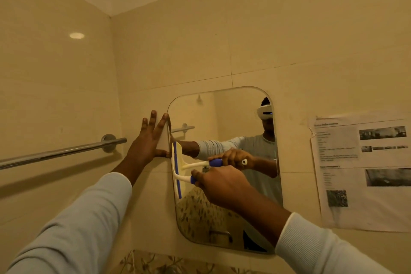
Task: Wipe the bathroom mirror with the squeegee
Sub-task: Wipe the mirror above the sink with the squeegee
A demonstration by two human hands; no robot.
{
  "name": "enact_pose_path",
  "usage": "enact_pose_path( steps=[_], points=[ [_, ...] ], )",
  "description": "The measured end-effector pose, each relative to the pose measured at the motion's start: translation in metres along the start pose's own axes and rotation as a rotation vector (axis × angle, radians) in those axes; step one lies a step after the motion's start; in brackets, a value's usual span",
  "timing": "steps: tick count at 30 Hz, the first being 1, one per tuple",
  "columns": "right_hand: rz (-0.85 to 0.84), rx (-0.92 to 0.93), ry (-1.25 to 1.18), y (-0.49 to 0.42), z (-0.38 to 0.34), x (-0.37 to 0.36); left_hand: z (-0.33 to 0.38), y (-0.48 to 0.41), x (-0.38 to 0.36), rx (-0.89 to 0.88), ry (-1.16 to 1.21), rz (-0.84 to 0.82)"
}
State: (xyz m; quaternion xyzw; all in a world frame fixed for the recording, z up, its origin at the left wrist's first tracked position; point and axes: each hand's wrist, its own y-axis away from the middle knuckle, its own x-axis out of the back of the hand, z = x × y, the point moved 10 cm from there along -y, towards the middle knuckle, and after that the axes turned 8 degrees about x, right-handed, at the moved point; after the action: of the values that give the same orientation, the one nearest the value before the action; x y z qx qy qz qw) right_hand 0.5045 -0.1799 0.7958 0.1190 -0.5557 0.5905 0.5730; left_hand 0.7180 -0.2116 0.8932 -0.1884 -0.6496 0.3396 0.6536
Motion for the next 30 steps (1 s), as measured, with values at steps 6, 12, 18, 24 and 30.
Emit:
enact_pose_path(
  steps=[6, 12, 18, 24, 30],
  points=[
    [-0.040, -0.027, 0.014, 0.019, 0.013, 0.009, 0.000, 0.000, 0.001, -0.006, -0.002, -0.057],
    [-0.062, -0.077, 0.048, 0.060, 0.045, 0.031, -0.001, -0.001, -0.001, -0.021, 0.011, -0.069],
    [-0.079, -0.132, 0.106, 0.105, 0.077, 0.050, -0.001, -0.004, -0.002, -0.007, 0.006, -0.074],
    [-0.086, -0.184, 0.214, 0.153, 0.110, 0.072, -0.004, -0.006, -0.004, 0.000, 0.000, -0.068],
    [-0.138, -0.219, 0.321, 0.195, 0.136, 0.092, -0.004, -0.005, -0.003, -0.004, 0.014, -0.037]
  ],
)
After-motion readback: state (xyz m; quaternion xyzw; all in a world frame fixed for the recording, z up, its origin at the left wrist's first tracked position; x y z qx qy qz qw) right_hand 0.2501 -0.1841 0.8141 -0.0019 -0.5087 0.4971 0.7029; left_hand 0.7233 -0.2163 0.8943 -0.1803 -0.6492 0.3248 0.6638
